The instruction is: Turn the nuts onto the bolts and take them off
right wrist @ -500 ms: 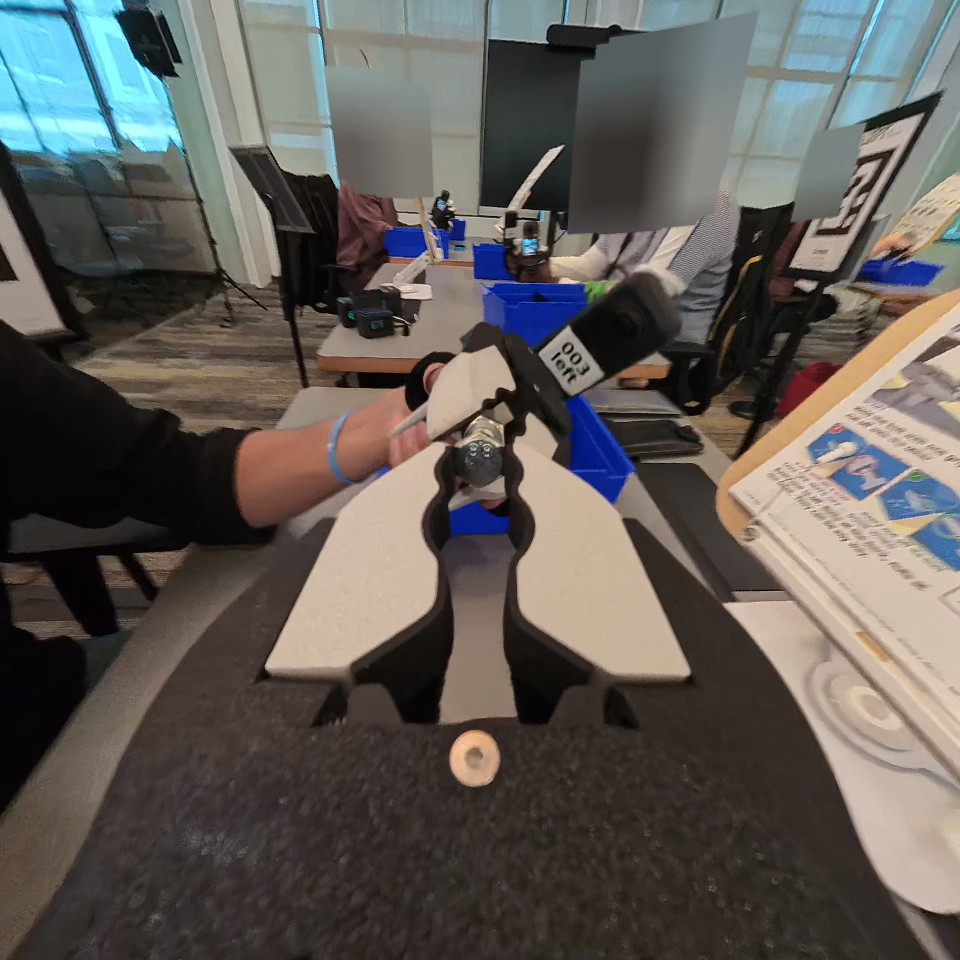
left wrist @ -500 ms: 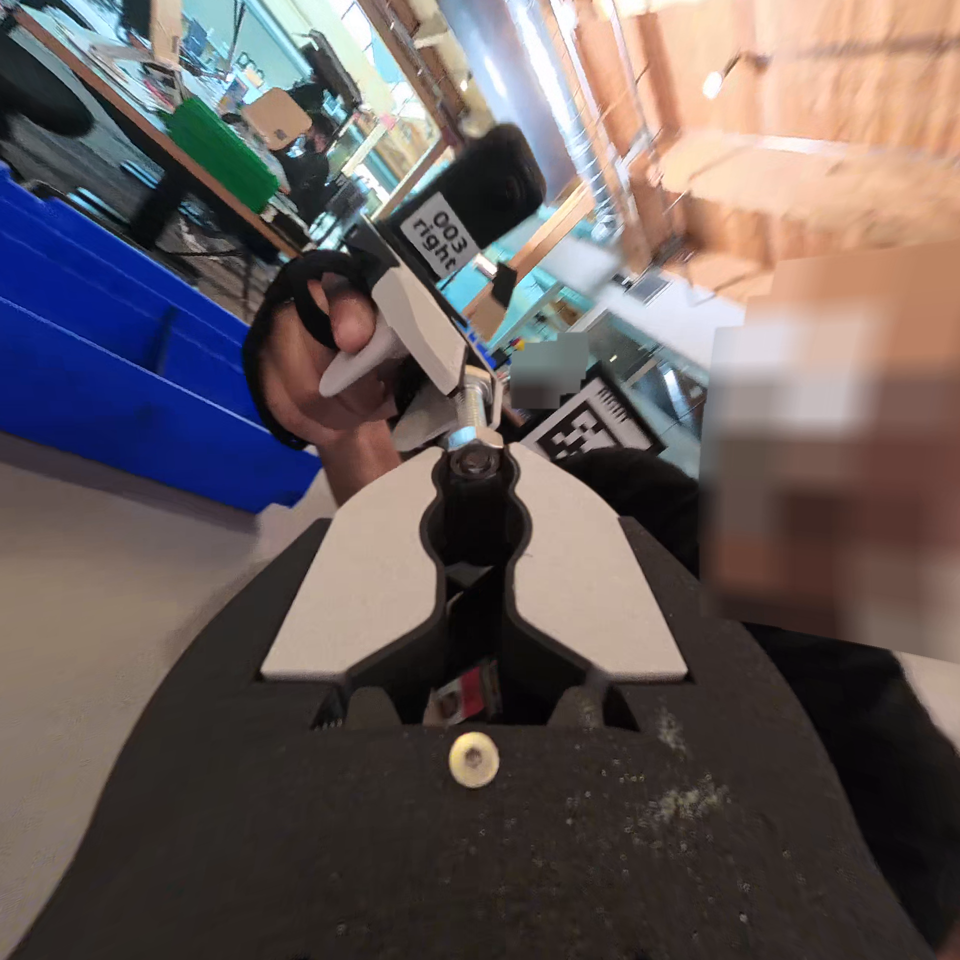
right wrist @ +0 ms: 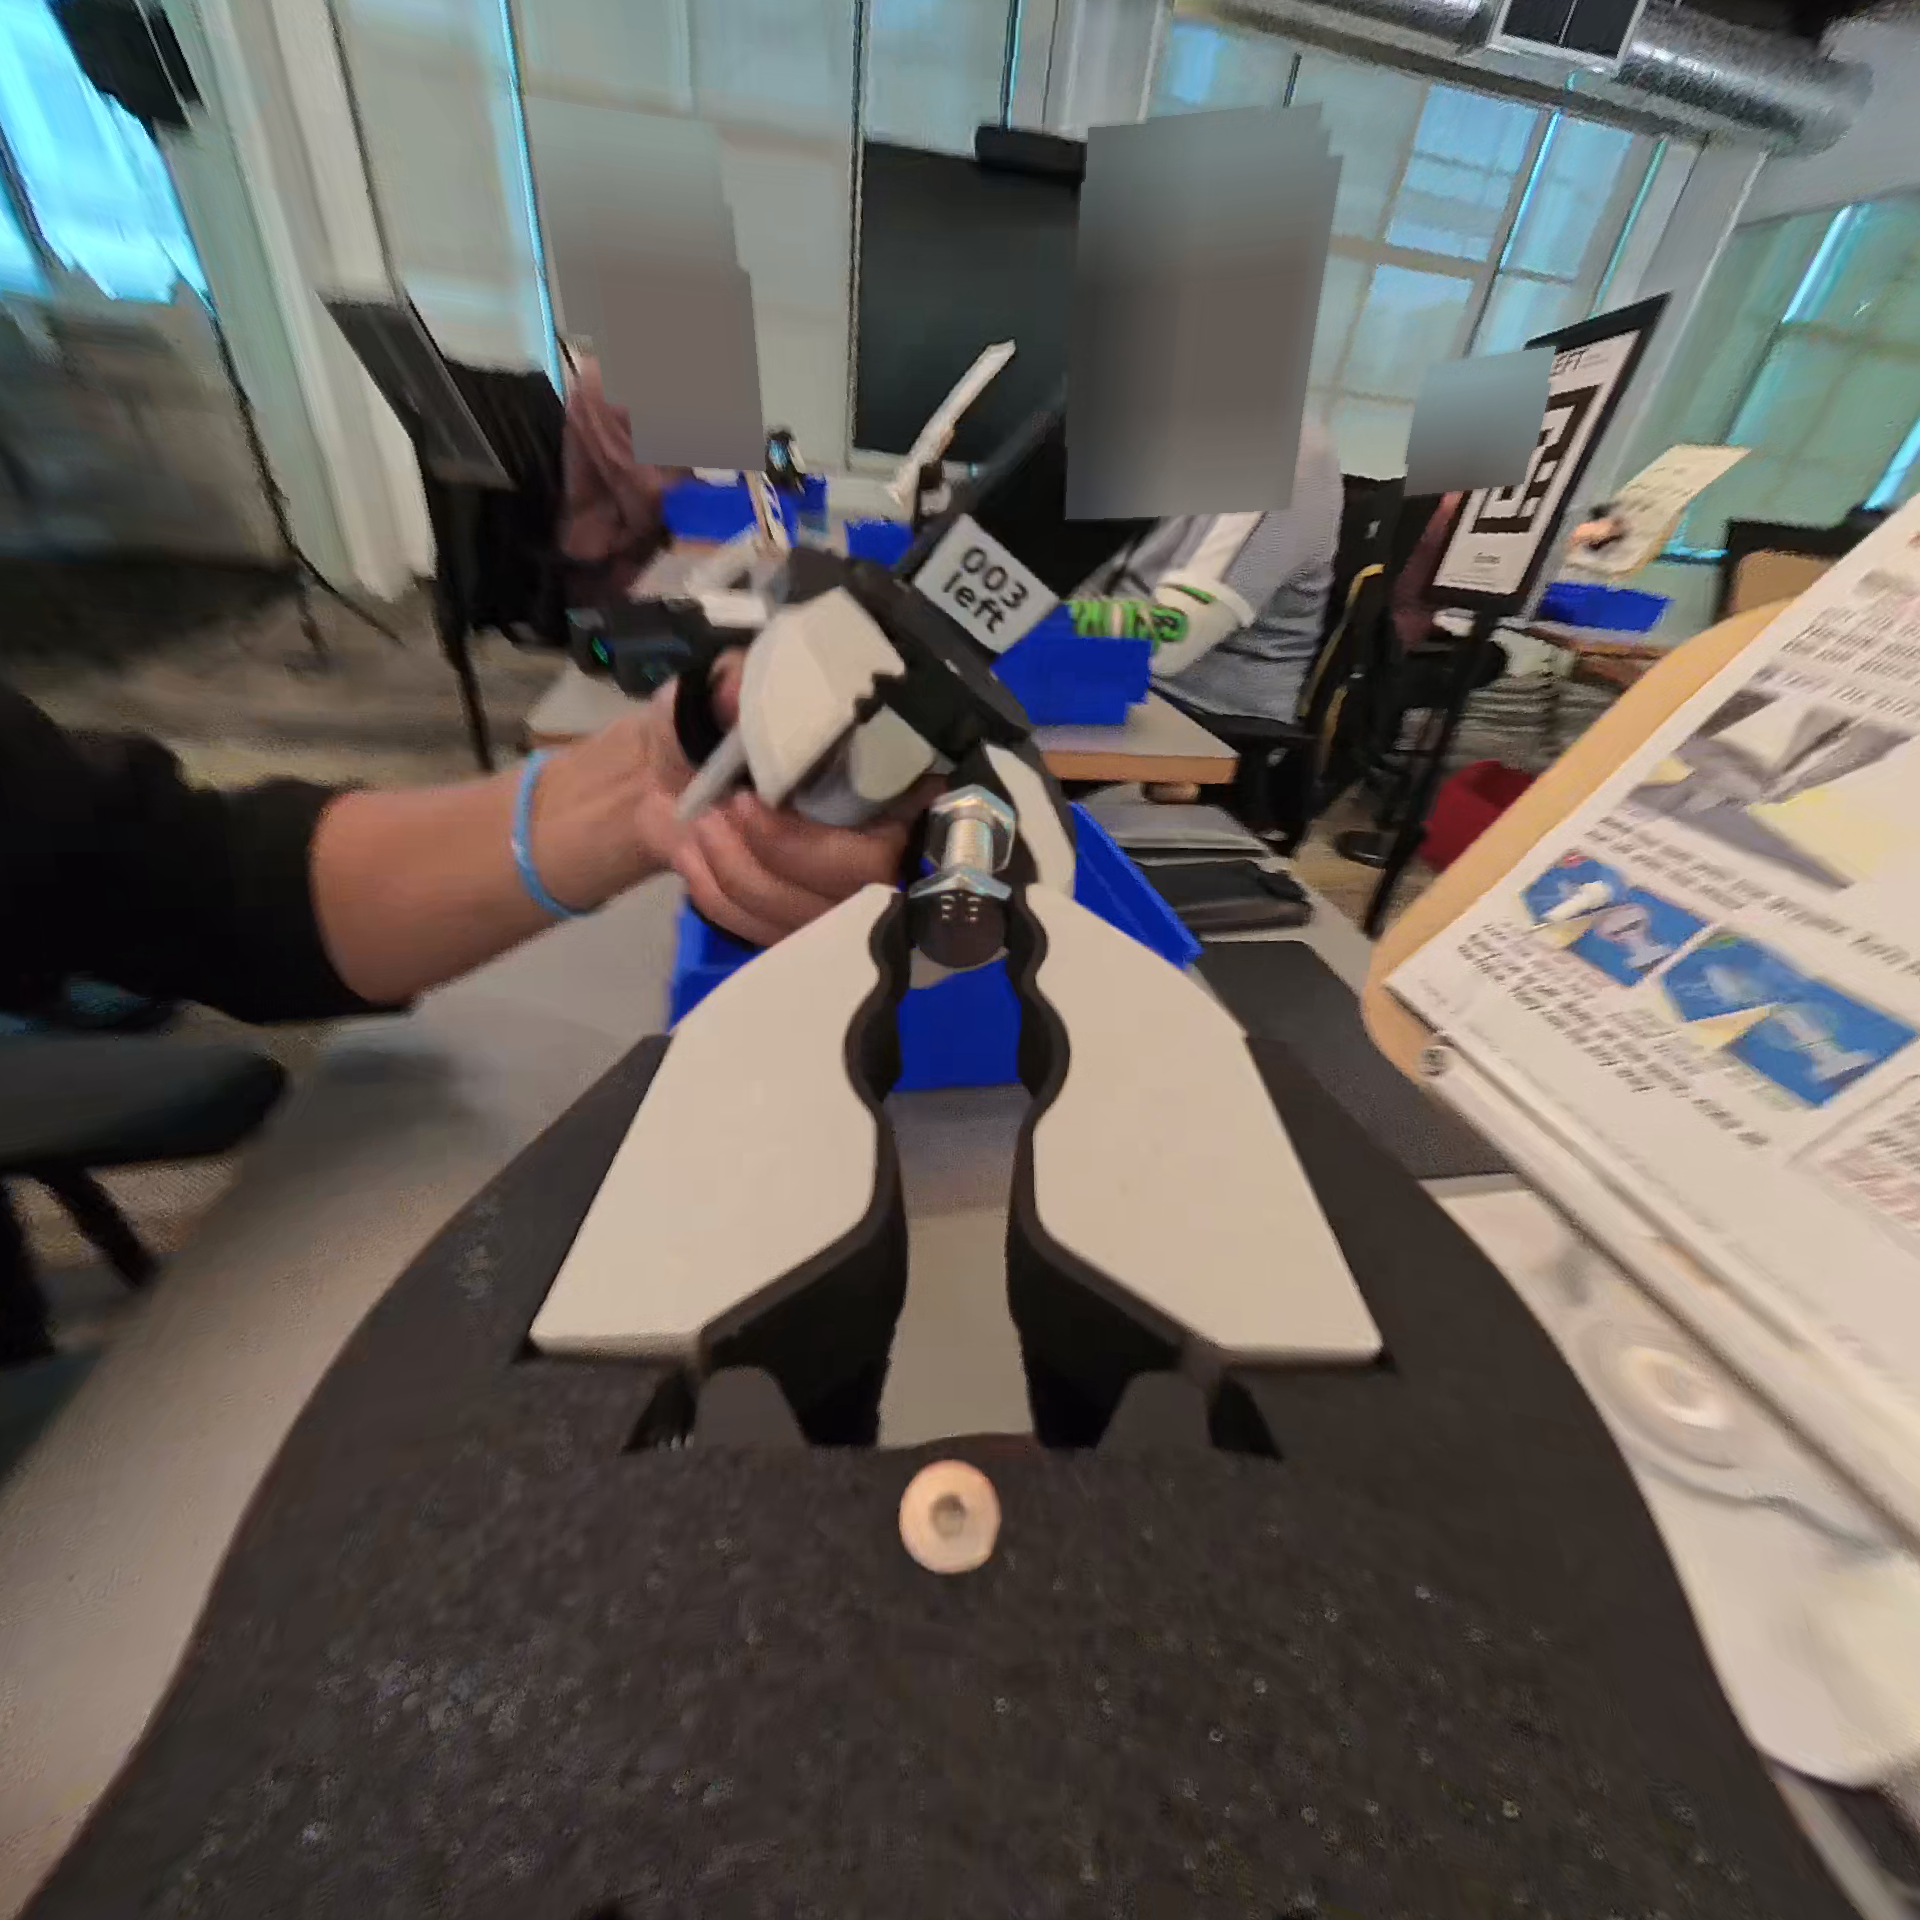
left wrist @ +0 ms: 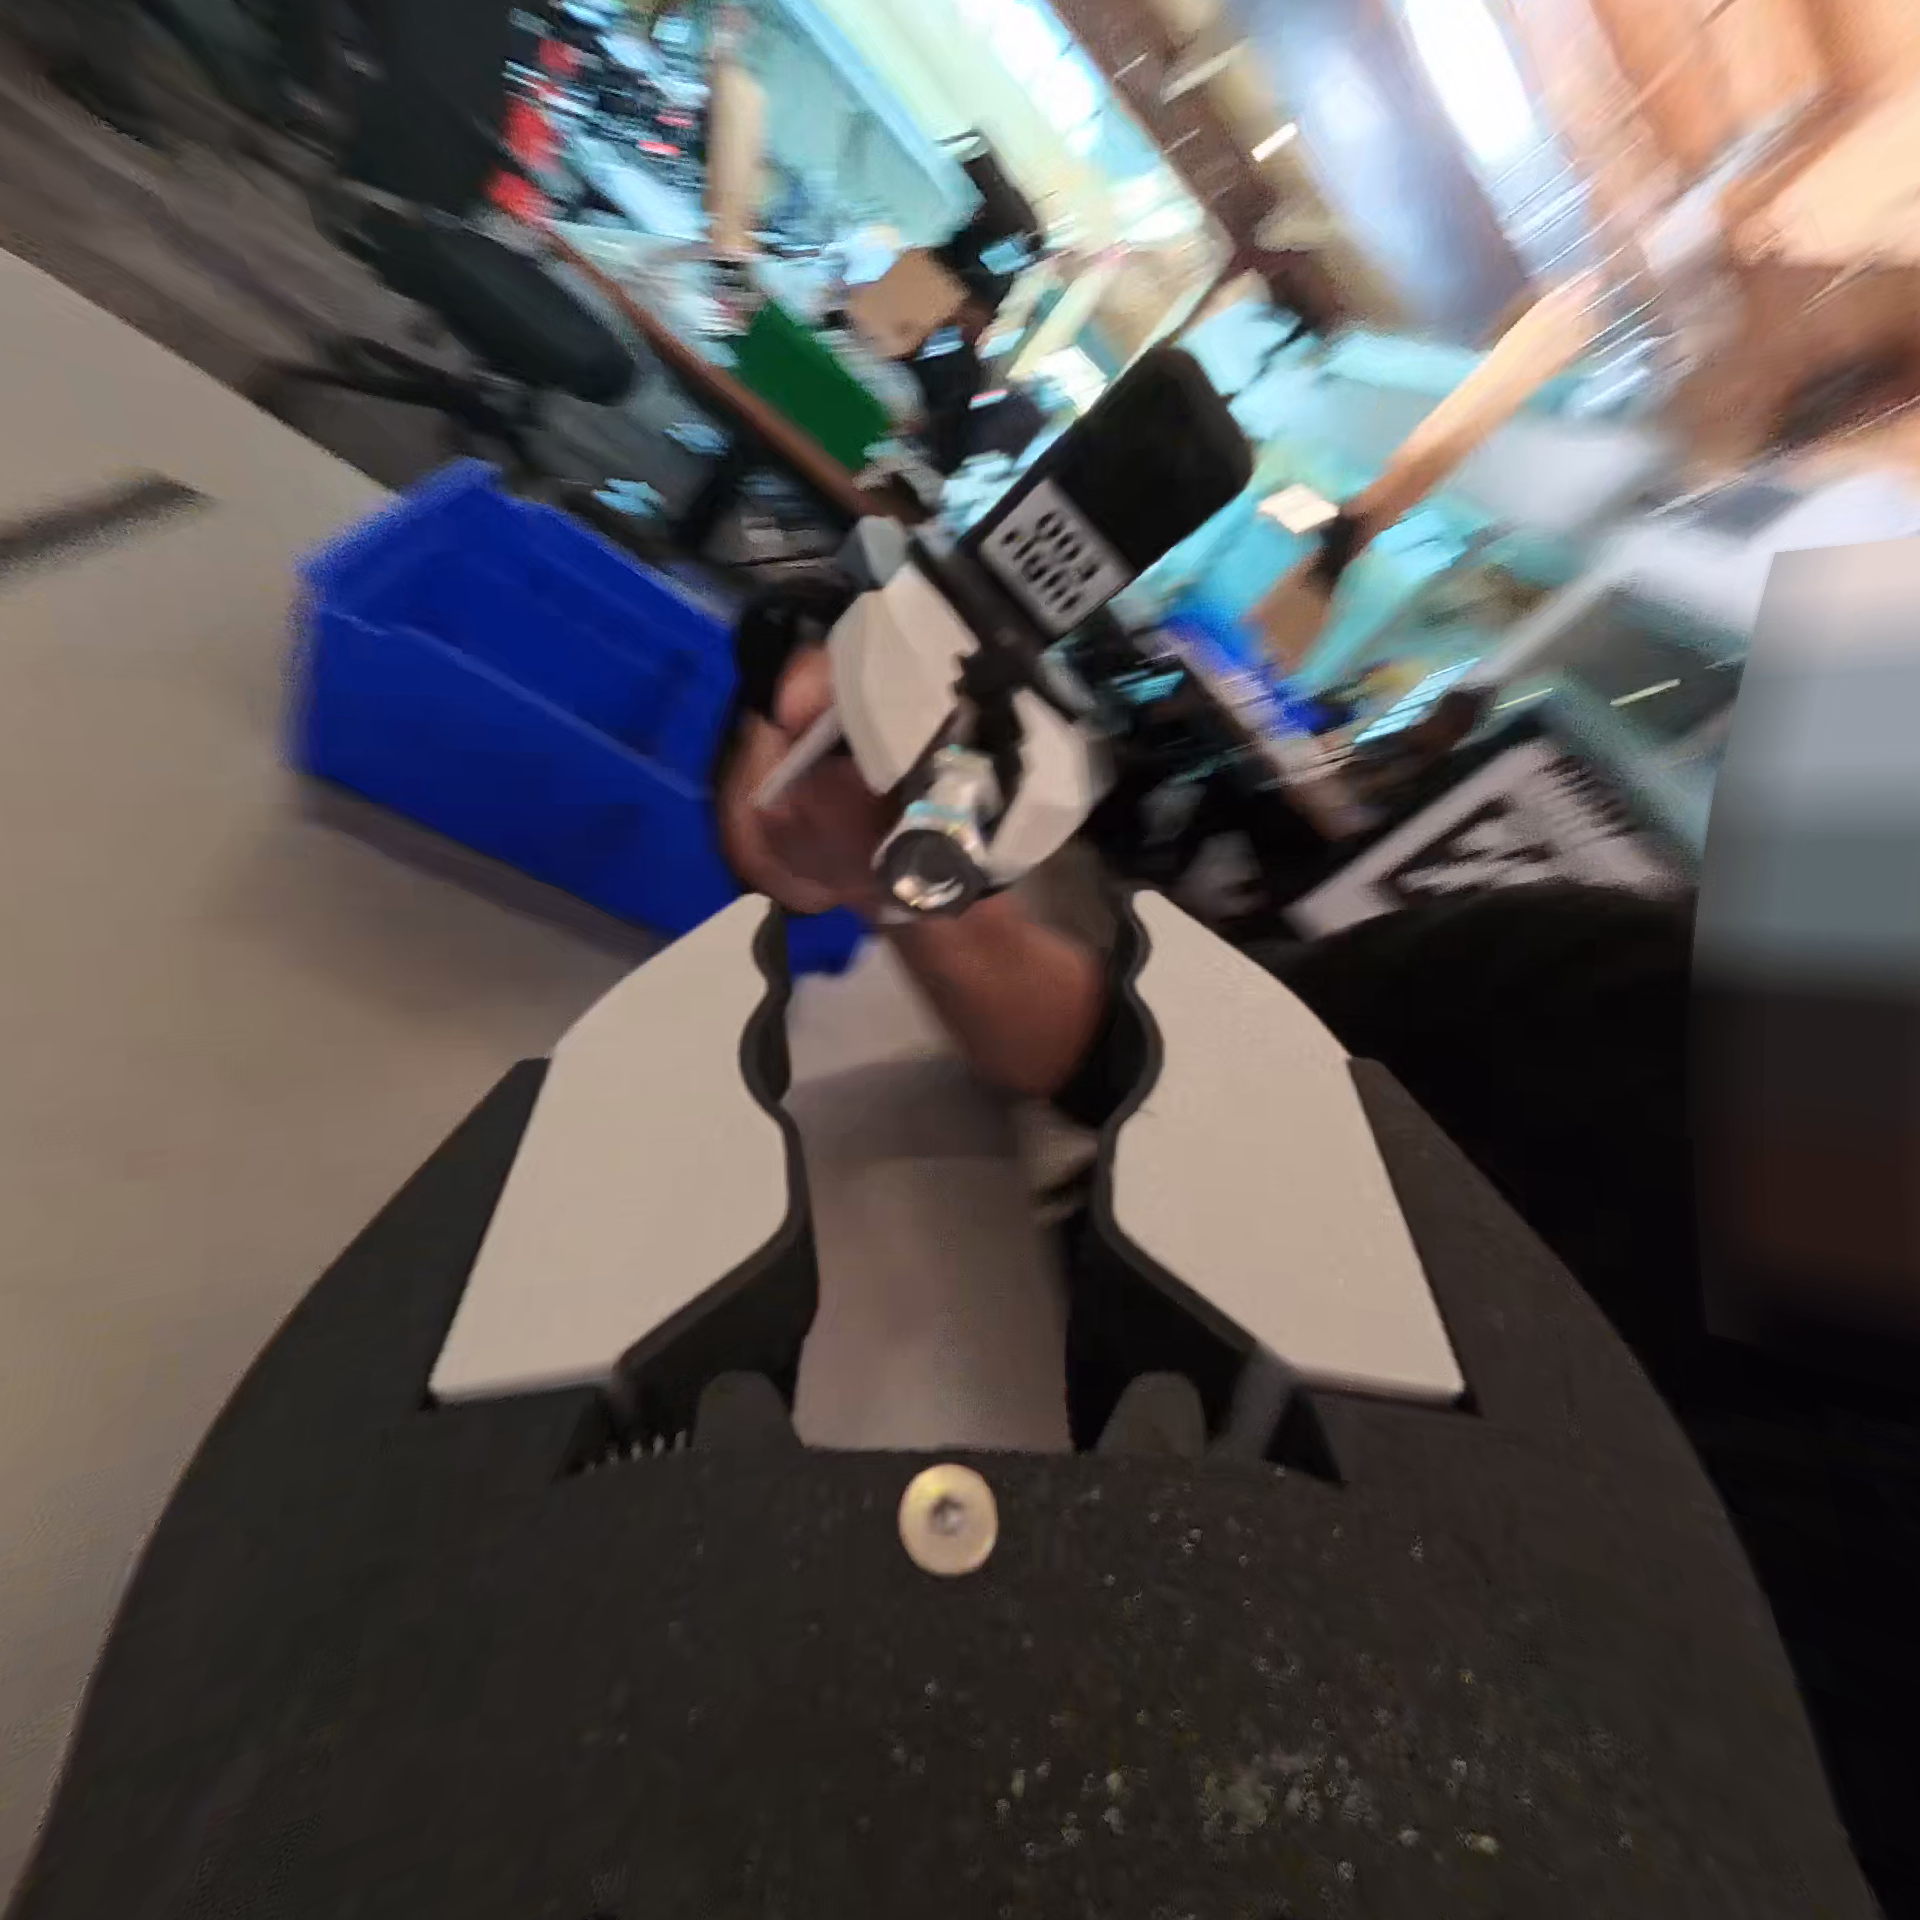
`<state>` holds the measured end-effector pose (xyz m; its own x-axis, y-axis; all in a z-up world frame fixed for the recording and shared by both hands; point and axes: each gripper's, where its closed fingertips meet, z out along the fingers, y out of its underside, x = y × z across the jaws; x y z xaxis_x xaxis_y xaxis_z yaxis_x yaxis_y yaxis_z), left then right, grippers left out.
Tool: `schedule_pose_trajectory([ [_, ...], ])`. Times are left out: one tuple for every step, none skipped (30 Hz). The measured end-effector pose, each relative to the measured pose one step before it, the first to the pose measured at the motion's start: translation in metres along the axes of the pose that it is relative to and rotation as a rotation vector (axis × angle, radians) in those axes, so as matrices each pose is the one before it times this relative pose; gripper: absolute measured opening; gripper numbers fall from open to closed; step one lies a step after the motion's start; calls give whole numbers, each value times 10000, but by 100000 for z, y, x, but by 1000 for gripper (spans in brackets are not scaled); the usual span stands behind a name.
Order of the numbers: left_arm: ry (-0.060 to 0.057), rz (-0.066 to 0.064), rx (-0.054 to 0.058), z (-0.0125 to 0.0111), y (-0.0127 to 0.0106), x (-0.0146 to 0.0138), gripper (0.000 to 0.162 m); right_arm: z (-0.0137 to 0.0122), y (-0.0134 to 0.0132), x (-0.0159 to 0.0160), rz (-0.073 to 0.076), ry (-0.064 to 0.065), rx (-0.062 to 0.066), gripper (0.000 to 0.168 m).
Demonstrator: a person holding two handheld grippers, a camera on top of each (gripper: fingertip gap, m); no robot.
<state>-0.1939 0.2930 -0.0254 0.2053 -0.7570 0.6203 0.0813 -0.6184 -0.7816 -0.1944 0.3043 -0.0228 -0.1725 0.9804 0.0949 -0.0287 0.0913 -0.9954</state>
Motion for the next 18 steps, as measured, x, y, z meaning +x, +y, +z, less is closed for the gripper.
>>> schedule_pose_trajectory([
  [-1238,1236,-170,-355,370,-865,59,-13,-37,-65,695,-215,272,17],
  [-1059,1279,-265,-330,558,-616,59,7,122,29,695,-146,168,18],
  [-792,1188,-304,-294,570,-274,58,11,153,73,658,-100,149,18],
  [-505,918,-235,-204,486,51,57,10,161,166,672,-46,170,18],
  [-418,830,-403,-85,636,75,56,69,229,68,754,-147,126,18],
  [-345,769,-422,3,625,107,55,88,266,-6,693,-188,121,18],
  [-218,660,-269,12,384,195,53,128,293,-51,595,-192,106,18],
  [-170,575,-221,7,235,151,50,164,384,-174,540,-259,41,18],
  [-238,510,-119,-80,-5,-43,49,151,347,-173,475,-234,52,18],
  [-139,448,13,-209,-215,-1,48,141,267,-241,432,-270,112,18],
  [42,337,47,-258,-249,143,46,152,295,-190,444,-249,64,18],
  [-30,223,44,-231,-247,-49,44,139,256,-110,354,-190,90,18],
  [84,160,50,-174,-177,105,44,135,219,-172,314,-235,103,18],
  [147,137,-1,-101,-68,192,42,148,208,-165,292,-225,100,18],
  [-73,160,54,-63,-100,-96,40,150,236,-20,264,-130,59,18],
  [-15,147,124,-37,-137,25,37,148,216,-44,193,-145,67,18],
  [18,108,16,-1,-5,35,32,132,233,6,132,-104,45,18],
  [-60,69,22,16,-27,-78,29,115,210,83,119,-52,39,18],
])
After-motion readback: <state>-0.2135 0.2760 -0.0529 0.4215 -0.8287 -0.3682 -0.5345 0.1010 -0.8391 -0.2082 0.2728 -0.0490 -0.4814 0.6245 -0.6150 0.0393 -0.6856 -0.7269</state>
